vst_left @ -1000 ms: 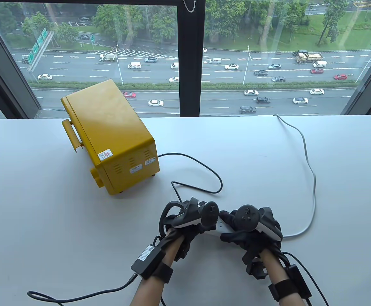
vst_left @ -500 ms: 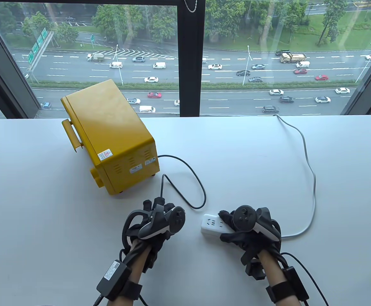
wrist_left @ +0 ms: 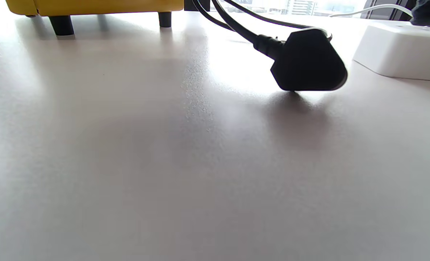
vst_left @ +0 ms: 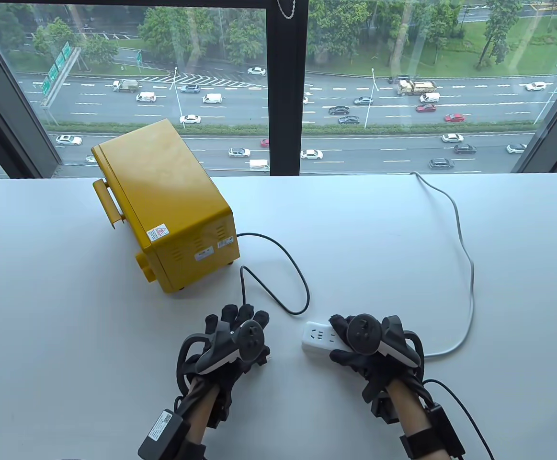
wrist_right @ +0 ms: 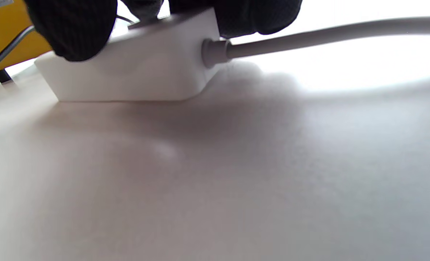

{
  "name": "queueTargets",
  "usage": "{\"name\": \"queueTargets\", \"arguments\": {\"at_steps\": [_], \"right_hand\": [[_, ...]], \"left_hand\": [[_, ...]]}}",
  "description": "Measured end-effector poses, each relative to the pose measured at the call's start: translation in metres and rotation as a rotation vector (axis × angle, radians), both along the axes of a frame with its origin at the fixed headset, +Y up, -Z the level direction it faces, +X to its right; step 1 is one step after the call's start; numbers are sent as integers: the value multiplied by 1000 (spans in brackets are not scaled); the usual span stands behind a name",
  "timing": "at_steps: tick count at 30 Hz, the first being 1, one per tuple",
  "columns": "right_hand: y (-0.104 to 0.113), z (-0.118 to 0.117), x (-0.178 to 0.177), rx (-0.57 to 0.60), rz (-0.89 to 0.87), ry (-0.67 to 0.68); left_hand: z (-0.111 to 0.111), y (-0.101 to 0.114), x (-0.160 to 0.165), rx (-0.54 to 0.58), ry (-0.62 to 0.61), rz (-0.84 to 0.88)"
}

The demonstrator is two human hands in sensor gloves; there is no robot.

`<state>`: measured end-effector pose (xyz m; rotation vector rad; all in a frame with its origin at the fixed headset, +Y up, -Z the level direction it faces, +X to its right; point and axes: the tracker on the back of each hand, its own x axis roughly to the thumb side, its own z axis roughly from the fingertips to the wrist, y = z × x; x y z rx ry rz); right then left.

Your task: Unplug the oven

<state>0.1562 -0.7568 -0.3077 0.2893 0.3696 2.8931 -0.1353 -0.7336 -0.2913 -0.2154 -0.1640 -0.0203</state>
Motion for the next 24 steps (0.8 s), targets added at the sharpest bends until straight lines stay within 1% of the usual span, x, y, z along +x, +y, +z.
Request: {"name": "queueTargets", "arguments": {"at_steps": [1,2,3,5,6,8,10,13,16,18,22,24], "right_hand": [[4,1,2,28,0,-12],[15,3,7,97,-10,-38],[22,5,12,141,-29,-63],[30,9,20,221,-43,-108],[36,11,29,287,-23,-140],[39,14,39,325,60,-179],[35,14,48,326,132,-205],[24,12,61,260,163,-243],[16,10,68,244,141,-275],[12,9,71,209,118,-292],[7,7,73,172,107,-292],[3,6,74,141,69,-293]], "left_hand": [[2,5,-3,54,19,-28],[6,12,-10,135,53,-73],[8,15,-15,156,76,-88],[12,17,-24,142,117,-92],[14,17,-30,130,131,-91],[14,14,-37,129,131,-77],[12,9,-41,113,130,-75],[9,-1,-46,55,135,-109],[6,-9,-51,27,156,-139],[5,-12,-53,11,166,-135],[5,-12,-53,-3,165,-136],[3,-13,-51,4,163,-155]]}}
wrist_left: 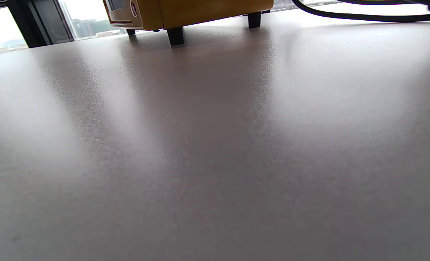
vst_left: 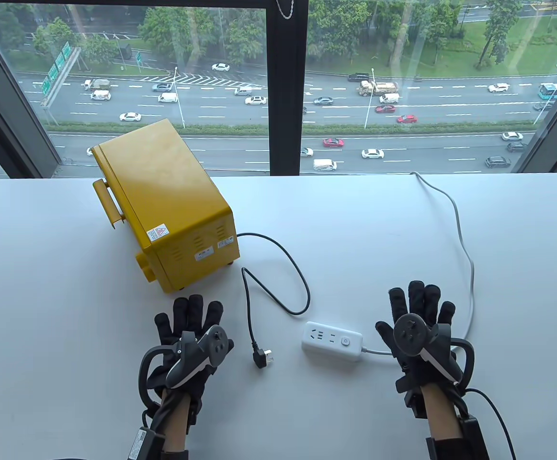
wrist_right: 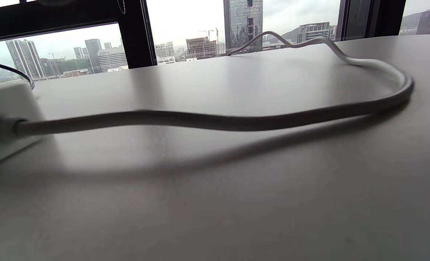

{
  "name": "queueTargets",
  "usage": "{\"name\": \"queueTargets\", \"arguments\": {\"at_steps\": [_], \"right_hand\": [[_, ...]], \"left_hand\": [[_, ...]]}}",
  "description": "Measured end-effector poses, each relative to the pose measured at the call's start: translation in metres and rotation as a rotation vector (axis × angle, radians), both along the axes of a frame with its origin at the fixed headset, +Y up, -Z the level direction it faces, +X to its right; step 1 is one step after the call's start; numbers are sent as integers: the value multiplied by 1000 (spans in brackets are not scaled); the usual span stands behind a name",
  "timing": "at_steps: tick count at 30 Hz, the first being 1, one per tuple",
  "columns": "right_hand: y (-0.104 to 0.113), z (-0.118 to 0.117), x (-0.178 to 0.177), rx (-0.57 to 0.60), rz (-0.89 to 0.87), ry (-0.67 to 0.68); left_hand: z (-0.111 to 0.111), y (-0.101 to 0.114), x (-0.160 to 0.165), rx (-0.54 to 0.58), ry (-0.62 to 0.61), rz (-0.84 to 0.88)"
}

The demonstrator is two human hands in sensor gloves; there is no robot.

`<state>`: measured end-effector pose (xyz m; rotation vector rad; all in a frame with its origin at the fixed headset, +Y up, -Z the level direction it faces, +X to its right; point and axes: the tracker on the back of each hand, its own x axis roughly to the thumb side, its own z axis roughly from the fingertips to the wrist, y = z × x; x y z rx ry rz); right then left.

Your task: Unplug the oven

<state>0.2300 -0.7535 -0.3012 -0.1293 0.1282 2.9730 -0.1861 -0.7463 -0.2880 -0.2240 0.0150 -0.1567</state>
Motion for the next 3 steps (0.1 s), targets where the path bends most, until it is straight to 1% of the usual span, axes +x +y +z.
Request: {"name": "queueTargets", "arguments": {"at_steps": [3], "right_hand": [[-4,-1,0,-23,-8,-3]], "left_hand": [[-1,-1,3,-9,-10,-18]]}}
